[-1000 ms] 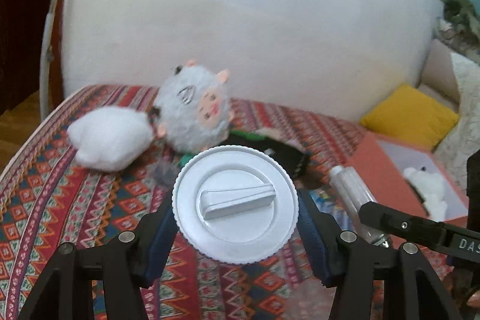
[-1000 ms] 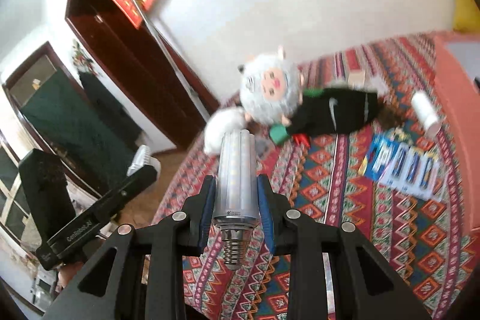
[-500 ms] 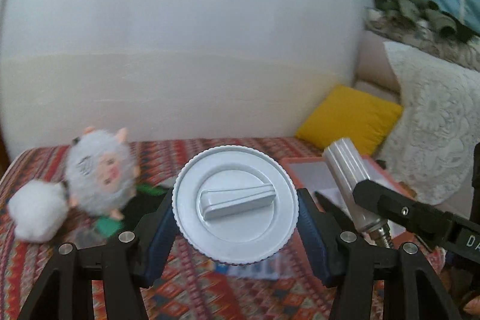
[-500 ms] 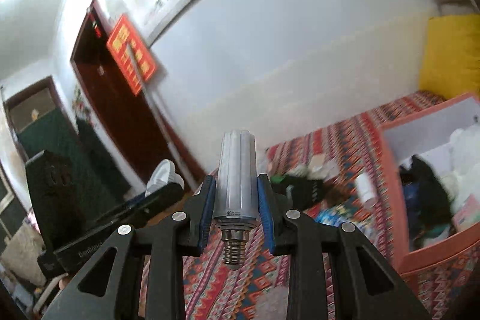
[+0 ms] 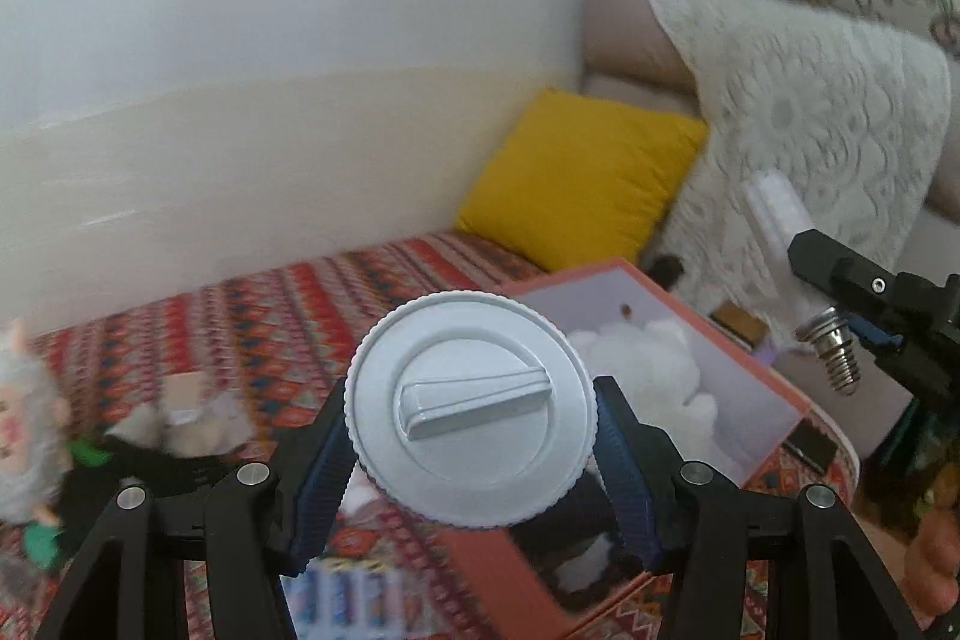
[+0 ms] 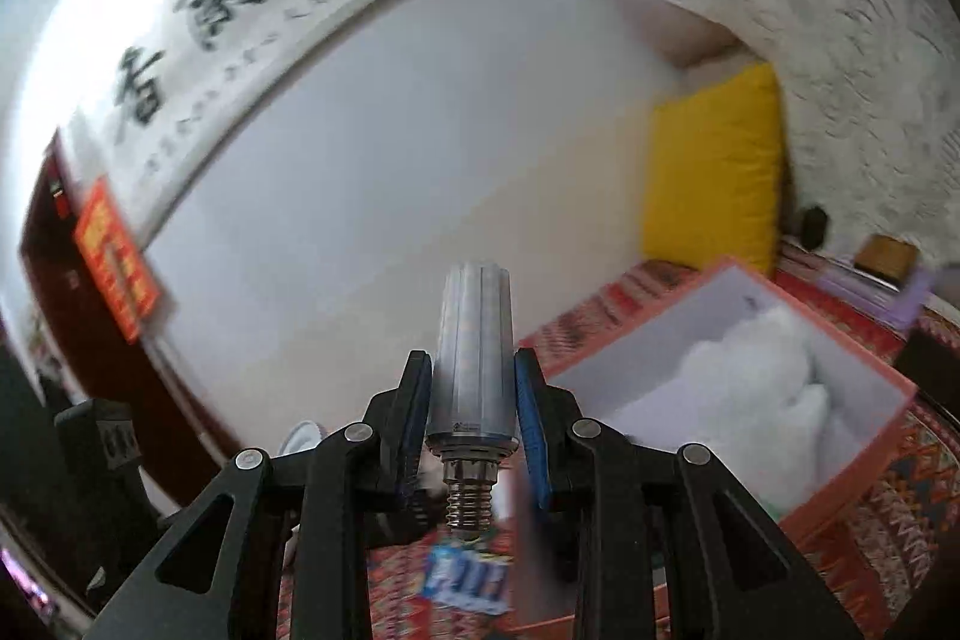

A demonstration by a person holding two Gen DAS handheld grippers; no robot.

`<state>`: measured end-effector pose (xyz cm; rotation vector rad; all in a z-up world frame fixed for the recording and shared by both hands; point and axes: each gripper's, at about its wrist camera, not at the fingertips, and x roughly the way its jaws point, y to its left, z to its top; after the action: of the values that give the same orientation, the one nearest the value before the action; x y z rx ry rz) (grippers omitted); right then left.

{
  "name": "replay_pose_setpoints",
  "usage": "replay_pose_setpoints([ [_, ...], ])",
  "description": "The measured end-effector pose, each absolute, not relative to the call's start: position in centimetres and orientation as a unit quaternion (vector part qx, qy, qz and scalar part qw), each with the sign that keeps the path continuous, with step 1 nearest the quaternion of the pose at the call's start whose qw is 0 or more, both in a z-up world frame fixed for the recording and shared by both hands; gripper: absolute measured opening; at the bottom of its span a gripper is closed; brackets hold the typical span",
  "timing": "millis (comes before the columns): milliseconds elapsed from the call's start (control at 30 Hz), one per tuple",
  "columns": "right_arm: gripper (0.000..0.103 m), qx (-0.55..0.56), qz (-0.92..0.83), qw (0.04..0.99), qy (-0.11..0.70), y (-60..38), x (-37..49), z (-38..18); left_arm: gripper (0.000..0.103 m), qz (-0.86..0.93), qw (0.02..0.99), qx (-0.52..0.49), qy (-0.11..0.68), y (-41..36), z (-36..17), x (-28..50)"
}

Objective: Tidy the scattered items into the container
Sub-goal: 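Carry the white lid and clear bulb into the pink box and release them, then grasp the clear flower-shaped case with the left tool while the right tool grasps the battery card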

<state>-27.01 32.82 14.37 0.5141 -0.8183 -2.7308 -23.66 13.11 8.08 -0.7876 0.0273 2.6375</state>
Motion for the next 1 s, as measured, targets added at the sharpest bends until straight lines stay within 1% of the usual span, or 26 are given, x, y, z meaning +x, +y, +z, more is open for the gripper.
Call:
replay_pose_setpoints([
  [133,0.030,0.211,-0.932,0.094,-0.279,34.8,-29.9,12.0,0.064,0.930,0.210,-0.302,0.027,17.3,6.0,-27.1],
  [200,0.033,0.230,-0.931,0.081,-0.273,35.4,-31.5,10.9,0.064,0.922,0.221,-0.317,0.034,19.0,5.2,-28.7],
  [233,0.041,0.236,-0.932,0.067,-0.267,35.3,-31.7,10.5,0.065,0.917,0.227,-0.325,0.038,19.9,4.8,-29.4],
  [267,0.069,0.242,-0.933,0.053,-0.261,35.1,-31.9,10.0,0.069,0.912,0.233,-0.335,0.039,20.4,4.4,-29.9],
  [300,0.084,0.247,-0.934,0.040,-0.256,35.0,-32.0,9.6,0.074,0.910,0.235,-0.340,0.040,20.6,4.2,-30.2],
  [333,0.091,0.240,-0.936,0.030,-0.254,35.2,-31.9,9.5,0.080,0.911,0.230,-0.341,0.039,19.9,4.0,-29.9],
  [367,0.091,0.240,-0.937,0.033,-0.253,35.1,-31.8,9.5,0.086,0.912,0.224,-0.341,0.036,18.9,4.0,-29.3],
  [433,0.091,0.238,-0.936,0.043,-0.255,35.1,-31.7,9.5,0.090,0.916,0.212,-0.340,0.031,16.9,3.8,-28.3],
  [600,0.091,0.236,-0.934,0.061,-0.261,34.2,-30.8,9.5,0.090,0.923,0.181,-0.338,0.018,12.0,3.3,-25.7],
  [767,0.092,0.233,-0.938,0.113,-0.232,29.5,-29.4,10.5,0.091,0.930,0.149,-0.336,0.004,7.0,2.8,-23.2],
  [900,0.095,0.247,-0.937,0.170,-0.182,23.7,-28.4,10.6,0.091,0.925,0.098,-0.367,-0.015,0.4,-0.2,-18.2],
  [1000,0.097,0.271,-0.929,0.213,-0.139,18.8,-27.9,9.6,0.091,0.914,0.077,-0.397,-0.028,-2.2,-3.7,-14.8],
])
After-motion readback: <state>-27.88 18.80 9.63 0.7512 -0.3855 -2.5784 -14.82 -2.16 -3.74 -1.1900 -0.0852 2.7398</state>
